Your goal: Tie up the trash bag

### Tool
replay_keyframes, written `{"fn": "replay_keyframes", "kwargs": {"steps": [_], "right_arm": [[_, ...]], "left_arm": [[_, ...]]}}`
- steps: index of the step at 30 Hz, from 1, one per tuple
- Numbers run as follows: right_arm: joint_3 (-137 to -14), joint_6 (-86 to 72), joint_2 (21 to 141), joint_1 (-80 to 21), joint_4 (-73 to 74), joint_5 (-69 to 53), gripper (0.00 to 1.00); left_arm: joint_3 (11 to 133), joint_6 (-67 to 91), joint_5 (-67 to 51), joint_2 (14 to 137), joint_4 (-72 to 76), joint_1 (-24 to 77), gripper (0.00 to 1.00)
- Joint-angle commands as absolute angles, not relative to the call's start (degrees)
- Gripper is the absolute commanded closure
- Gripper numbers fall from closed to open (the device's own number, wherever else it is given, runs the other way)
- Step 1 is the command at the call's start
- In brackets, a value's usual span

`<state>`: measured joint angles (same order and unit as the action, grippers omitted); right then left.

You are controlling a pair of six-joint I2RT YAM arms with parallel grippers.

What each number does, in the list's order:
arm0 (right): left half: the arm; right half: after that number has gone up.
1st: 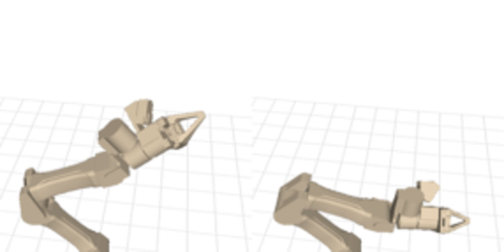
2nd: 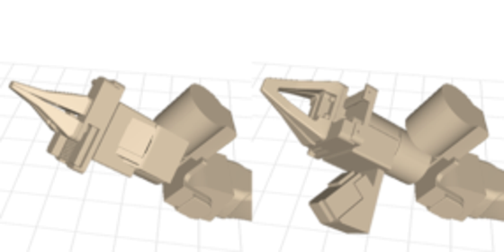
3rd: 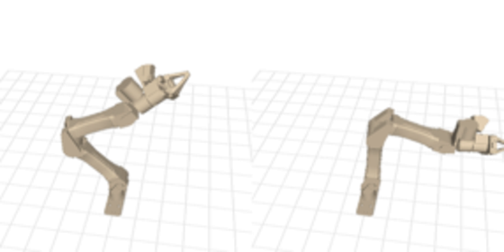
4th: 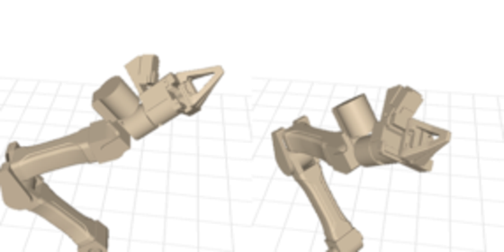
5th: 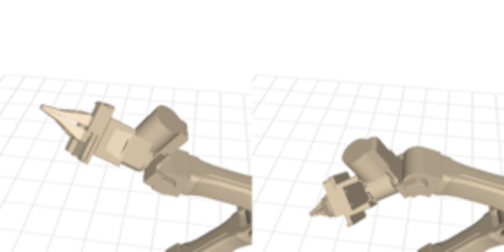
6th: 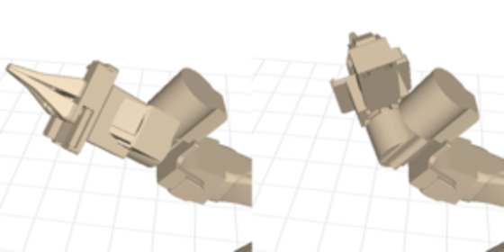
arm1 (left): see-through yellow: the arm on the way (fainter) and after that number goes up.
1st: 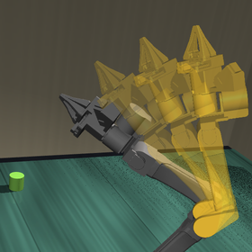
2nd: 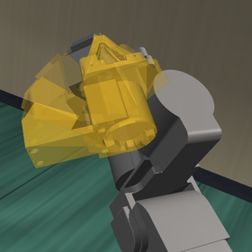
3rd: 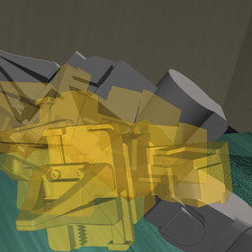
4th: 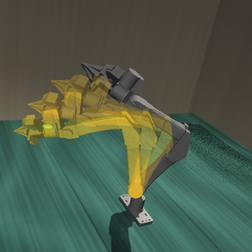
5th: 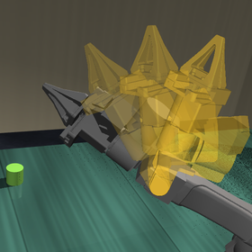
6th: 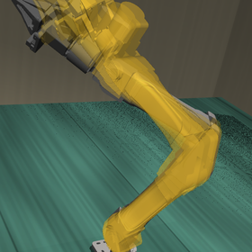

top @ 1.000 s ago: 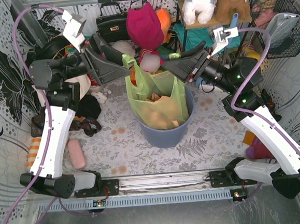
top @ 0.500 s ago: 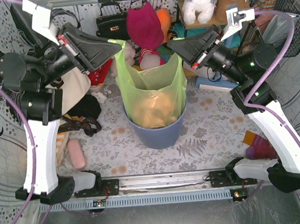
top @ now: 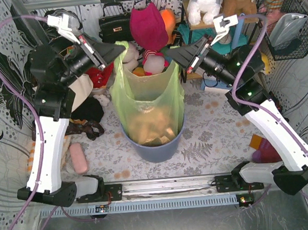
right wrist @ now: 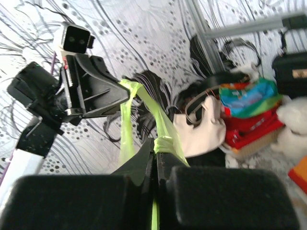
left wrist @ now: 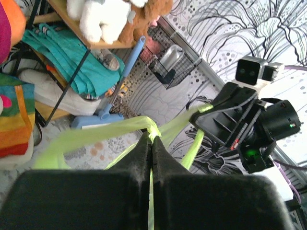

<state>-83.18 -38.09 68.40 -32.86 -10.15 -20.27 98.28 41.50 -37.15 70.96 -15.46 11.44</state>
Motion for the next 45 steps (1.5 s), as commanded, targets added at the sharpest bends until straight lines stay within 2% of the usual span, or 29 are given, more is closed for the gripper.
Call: {"fn": "replay_keyframes", "kwargs": {"steps": [1,4,12,21,24,29,32,41,45], "right_arm": [[-93.18,-38.61,69.14,-32.96,-15.78,-23.98,1.0],[-91.55,-39.24,67.94,-32.92,-16.68,-23.9,1.0],[-81.2,-39.63,64.65,-33.03,-16.16,-20.09,1.0],[-97.59,-35.9,70.79,-32.96,-12.41,-23.32,1.0],[-95.77,-36.91,69.91,-32.96,-12.67,-22.5,1.0],[-83.84,-41.39,66.49,-32.98,-16.48,-19.52,1.0],[-80.9,-42.85,66.2,-32.96,-18.44,-19.2,1.0],[-93.86,-40.17,70.67,-32.95,-14.21,-21.06,1.0],[-90.96,-40.58,69.42,-32.96,-14.85,-20.74,1.0]], "left_arm": [[110.03,42.12,-39.5,70.85,-10.88,11.02,0.96],[107.91,44.63,-41.36,69.78,-7.03,11.06,0.96],[92.08,49.42,-41.17,65.16,1.82,11.07,0.96],[107.26,48.87,-42.28,71.95,0.51,11.02,0.96],[105.07,49.76,-42.39,71.13,1.91,11.07,0.95],[94.78,50.89,-40.89,67.47,4.31,11.03,0.95],[91.58,52.33,-40.94,66.59,6.28,11.02,0.95],[105.63,49.05,-41.28,71.2,0.47,11.01,0.95],[103.44,49.03,-41.06,69.64,0.49,11.07,0.95]]}}
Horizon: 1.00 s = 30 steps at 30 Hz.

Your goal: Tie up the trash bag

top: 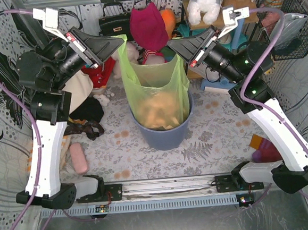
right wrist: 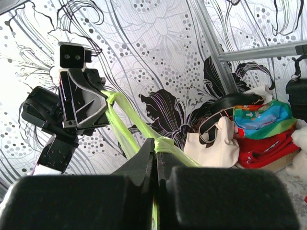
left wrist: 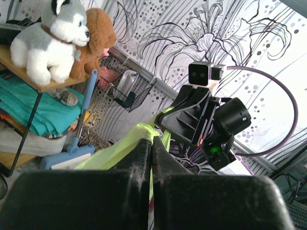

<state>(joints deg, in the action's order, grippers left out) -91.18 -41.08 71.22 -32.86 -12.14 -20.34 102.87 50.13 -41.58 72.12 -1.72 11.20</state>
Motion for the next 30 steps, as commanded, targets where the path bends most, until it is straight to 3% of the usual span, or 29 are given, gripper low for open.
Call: {"fn": "replay_keyframes", "kwargs": {"steps": [1,8,17,26,30], "right_arm": [[-89.54,-40.89,68.96,-32.96,-14.71,-20.46,1.0],[-80.76,-43.33,66.72,-32.96,-17.41,-18.68,1.0],[-94.49,-41.1,72.56,-32.96,-14.91,-21.92,1.0],[-83.19,-42.45,68.64,-32.96,-16.36,-18.26,1.0],[-84.76,-42.99,69.52,-32.96,-17.02,-18.48,1.0]], "left_arm": [[101.74,48.78,-40.55,68.85,0.4,11.05,0.95],[94.57,43.54,-34.2,65.14,-5.49,11.07,0.95],[106.9,40.46,-33.47,69.64,-10.83,11.07,0.95],[94.9,43.28,-33.58,65.71,-5.96,11.07,0.95],[95.41,43.67,-33.24,66.14,-5.33,11.07,0.95]]}}
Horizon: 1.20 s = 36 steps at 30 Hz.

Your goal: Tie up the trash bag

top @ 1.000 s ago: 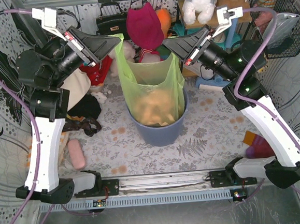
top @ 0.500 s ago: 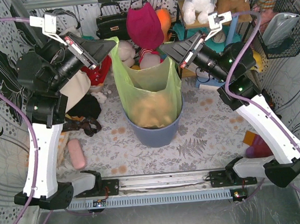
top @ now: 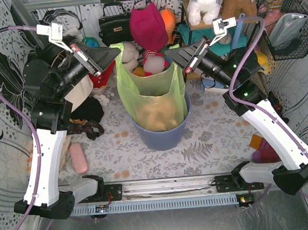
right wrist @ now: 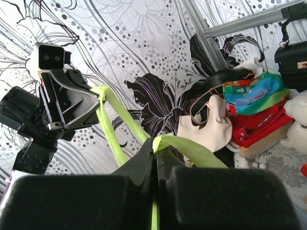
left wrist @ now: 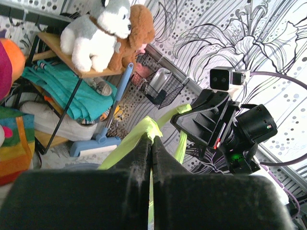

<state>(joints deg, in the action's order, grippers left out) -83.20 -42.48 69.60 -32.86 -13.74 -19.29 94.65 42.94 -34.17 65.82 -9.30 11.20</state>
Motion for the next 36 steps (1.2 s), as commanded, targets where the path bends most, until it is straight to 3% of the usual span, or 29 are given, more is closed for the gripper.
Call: {"fn": "replay_keyframes", "kwargs": {"steps": [1,5,10,12,17,20,24,28,36], "right_arm": [[-86.7,-42.63,70.27,-32.96,-16.53,-18.99,1.0],[-93.71,-41.18,72.7,-32.96,-15.05,-20.55,1.0],[-90.82,-41.41,71.15,-32.97,-15.15,-19.67,1.0],[-88.34,-41.48,70.02,-32.96,-14.62,-19.01,0.98],[-85.92,-38.73,67.25,-32.92,-8.85,-16.83,0.68],[-86.74,-35.62,65.31,-32.94,-3.79,-14.05,0.55],[-88.5,-32.35,62.55,-32.97,2.43,-11.08,0.44],[-89.23,-30.5,60.24,-32.96,5.66,-9.49,0.39],[-90.14,-29.53,58.71,-32.96,7.77,-8.44,0.38]], "left_arm": [[97.37,43.3,-33.32,66.81,-5.99,11.06,0.95],[103.32,42.44,-33.58,68.9,-6.85,11.03,0.94],[101.08,42.43,-33.74,68.29,-7.09,11.05,0.93],[98.35,42.07,-33.04,67.12,-7.08,11.05,0.85],[95.79,38.44,-30.21,64.48,-11.84,11.03,0.52],[95.55,36.14,-28.31,63.04,-14.13,11.05,0.44],[94.76,34.72,-27.54,60.67,-14.94,11.04,0.34],[93.97,34.96,-30.69,58.98,-13.75,11.07,0.3],[89.41,44.03,-45.37,56.21,1.75,11.07,0.29]]}}
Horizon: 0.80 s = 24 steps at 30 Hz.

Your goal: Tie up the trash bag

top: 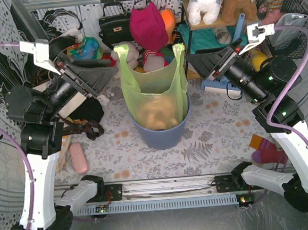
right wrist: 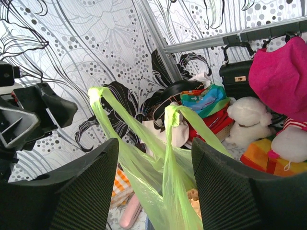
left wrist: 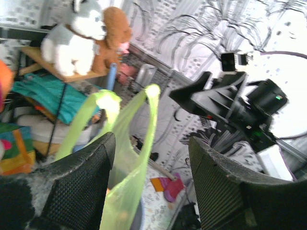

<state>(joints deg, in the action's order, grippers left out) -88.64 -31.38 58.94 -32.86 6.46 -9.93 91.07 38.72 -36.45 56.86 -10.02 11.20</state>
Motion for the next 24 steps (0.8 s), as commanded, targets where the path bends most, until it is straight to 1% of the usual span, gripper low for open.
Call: {"fn": "replay_keyframes", "kwargs": {"steps": [1,4,6,8,10,14,16,20,24], "right_arm": [[-90.23,-29.56,58.79,-32.96,7.74,-8.44,0.38],[-90.26,-29.62,59.04,-32.95,7.73,-8.61,0.38],[-90.38,-29.76,59.08,-32.96,7.81,-8.42,0.38],[-90.38,-29.67,59.25,-32.99,8.21,-7.68,0.38],[-90.8,-29.49,59.65,-32.95,9.27,-5.88,0.39],[-92.65,-29.18,60.44,-32.96,12.38,-3.84,0.42],[-93.2,-29.19,60.55,-32.96,13.53,-3.12,0.43],[-93.83,-29.16,60.51,-32.94,15.02,-1.86,0.45],[-94.55,-29.4,61.38,-32.96,14.78,-2.94,0.47]], "left_arm": [[89.39,45.41,-47.15,56.29,3.65,11.1,0.29],[89.2,49.71,-51.01,56.58,8.94,11.27,0.29],[88.52,50.48,-50.75,56.58,10.7,12.26,0.29],[87.24,47.54,-46.43,56.73,8.34,14.7,0.3],[87.71,42.88,-42.61,58.3,3.58,19.77,0.31],[92.7,31.52,-31.42,62.51,-6.24,35.95,0.32],[94.58,28.62,-26.04,64.13,-8.1,41.34,0.33],[95.27,26.26,-20.25,66.07,-8.04,48.32,0.34],[95.91,22.71,-12.95,67.46,-9.45,53.22,0.35]]}}
